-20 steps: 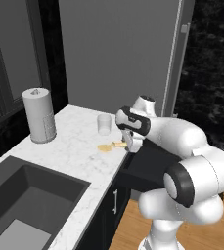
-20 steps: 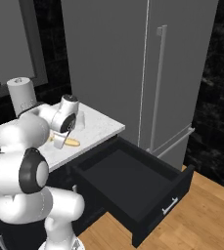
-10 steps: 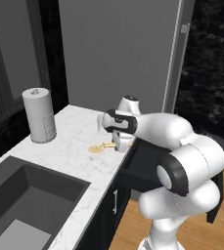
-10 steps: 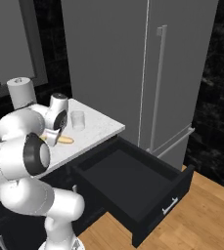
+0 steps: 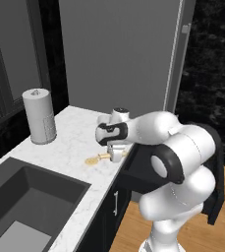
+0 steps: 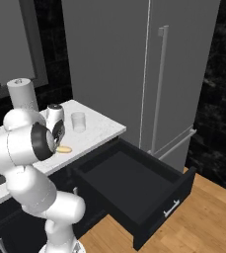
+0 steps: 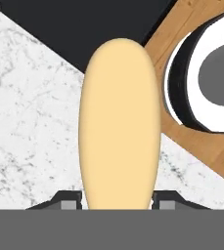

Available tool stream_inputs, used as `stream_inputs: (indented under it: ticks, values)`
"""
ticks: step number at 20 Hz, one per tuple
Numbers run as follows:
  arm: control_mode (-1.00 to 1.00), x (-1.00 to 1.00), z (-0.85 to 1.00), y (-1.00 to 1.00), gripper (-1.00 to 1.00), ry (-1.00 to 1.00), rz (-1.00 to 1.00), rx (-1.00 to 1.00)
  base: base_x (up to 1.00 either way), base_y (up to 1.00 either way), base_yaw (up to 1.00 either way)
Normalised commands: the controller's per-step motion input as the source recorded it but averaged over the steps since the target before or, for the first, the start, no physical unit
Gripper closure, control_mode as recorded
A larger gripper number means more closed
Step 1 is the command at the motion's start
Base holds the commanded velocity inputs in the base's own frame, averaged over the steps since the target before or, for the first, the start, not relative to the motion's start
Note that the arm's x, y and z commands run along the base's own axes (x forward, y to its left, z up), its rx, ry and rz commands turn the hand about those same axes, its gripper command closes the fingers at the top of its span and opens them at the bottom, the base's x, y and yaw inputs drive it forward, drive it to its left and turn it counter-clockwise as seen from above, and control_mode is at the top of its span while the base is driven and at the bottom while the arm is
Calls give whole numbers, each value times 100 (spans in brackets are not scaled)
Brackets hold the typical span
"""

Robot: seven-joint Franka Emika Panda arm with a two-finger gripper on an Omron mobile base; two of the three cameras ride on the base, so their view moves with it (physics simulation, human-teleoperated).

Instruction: Pick the pizza cutter from the drawer and place it on the counter.

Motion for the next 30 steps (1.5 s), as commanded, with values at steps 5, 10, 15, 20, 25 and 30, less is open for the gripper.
stream_inputs:
  ticks: [5, 10, 15, 20, 25, 30]
  values:
    - [-100, 20, -47, 34, 100, 0, 0, -6, 0, 0, 0]
    - [-100, 28, -52, 17, 100, 0, 0, -4, 0, 0, 0]
    - [-100, 27, -55, 9, 100, 0, 0, -4, 0, 0, 0]
    - [-100, 2, -4, 9, -100, -4, 0, -1, 0, 0, 0]
    - [-100, 0, 0, 4, -100, -3, 0, 0, 0, 0, 0]
    - [-100, -15, 16, 0, -100, -4, 0, 0, 0, 0, 0]
